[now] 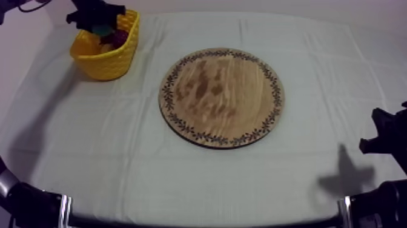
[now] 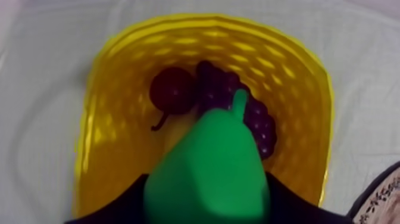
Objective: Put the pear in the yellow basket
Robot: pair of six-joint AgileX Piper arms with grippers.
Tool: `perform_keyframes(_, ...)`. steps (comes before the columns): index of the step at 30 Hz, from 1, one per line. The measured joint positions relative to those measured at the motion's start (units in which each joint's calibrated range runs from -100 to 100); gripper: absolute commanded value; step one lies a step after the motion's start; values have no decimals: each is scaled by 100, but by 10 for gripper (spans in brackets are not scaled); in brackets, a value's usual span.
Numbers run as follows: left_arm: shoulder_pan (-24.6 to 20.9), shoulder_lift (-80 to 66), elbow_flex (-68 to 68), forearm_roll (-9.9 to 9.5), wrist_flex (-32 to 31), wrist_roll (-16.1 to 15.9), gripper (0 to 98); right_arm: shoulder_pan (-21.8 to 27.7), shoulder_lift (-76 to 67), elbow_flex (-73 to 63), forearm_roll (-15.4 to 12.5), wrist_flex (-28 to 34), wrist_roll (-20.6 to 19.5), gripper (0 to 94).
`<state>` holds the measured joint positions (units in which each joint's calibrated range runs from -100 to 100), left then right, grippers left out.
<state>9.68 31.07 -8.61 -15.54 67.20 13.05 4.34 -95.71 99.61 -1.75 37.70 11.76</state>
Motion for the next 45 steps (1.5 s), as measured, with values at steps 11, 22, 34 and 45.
perform_keyframes(11,-125,-826,584,-34,-300,104,932,0,0,0,0,0,0,5)
perform_keyframes(22,-334,-2126,1549,-26,-1051,55,359,3,0,0,0,8,0,5)
perform_keyframes(34,-543,-4832,3841,-341,-3017,266,6,3,0,0,0,8,0,5)
perform_keyframes(45,-615,-7696,6296,-493,-3921,698,0,3,0,0,0,8,0,5)
